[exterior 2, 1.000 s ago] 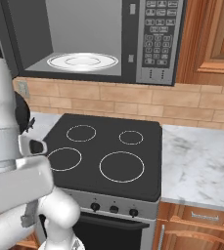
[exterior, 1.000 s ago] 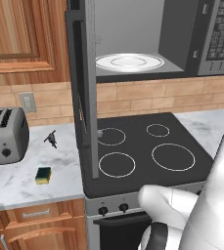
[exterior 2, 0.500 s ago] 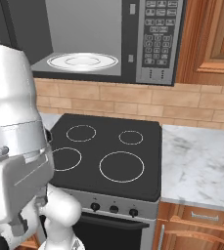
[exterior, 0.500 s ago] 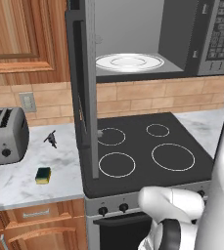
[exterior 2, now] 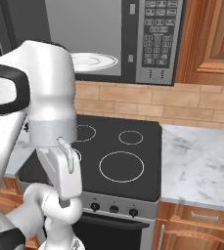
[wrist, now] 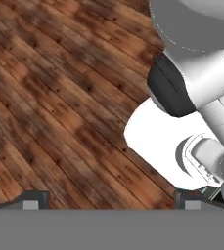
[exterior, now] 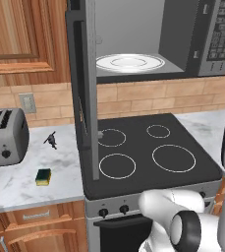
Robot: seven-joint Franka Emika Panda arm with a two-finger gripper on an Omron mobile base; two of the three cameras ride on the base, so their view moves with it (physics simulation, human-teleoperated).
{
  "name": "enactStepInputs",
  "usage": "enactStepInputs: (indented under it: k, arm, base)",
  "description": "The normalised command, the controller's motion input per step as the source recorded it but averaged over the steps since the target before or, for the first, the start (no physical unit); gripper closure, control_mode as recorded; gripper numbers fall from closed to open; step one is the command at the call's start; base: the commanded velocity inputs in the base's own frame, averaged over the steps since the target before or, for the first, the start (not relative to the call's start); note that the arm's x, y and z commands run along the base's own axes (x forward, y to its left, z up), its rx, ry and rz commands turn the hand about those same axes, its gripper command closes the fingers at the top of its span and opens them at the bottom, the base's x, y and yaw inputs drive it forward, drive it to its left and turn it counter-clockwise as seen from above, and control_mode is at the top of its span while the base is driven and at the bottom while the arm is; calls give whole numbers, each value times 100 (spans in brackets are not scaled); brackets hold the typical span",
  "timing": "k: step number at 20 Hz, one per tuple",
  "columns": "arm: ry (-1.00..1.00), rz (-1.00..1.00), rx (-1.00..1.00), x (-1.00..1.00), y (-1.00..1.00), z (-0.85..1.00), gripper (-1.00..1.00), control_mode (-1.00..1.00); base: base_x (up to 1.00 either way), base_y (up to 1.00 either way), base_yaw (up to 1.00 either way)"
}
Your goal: Place the sponge inside the microwave to prepare for sanitizing.
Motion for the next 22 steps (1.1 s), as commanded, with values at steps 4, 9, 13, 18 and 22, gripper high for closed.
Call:
enactStepInputs:
  k: [4, 9, 13, 18, 22]
  arm:
    - [-21, 31, 19, 35, 0, -25, -100, -100]
    - [-32, 20, 12, 17, 8, -19, -100, -100]
    - [-8, 27, 5, 44, 28, -29, -100, -100]
    - [0, 31, 0, 90, 4, -4, -100, -100]
    - [1, 26, 0, 56, 25, -15, -100, -100]
  base:
    - [0, 0, 0]
    - [0, 0, 0]
    - [0, 0, 0]
    - [0, 0, 0]
    - [0, 0, 0]
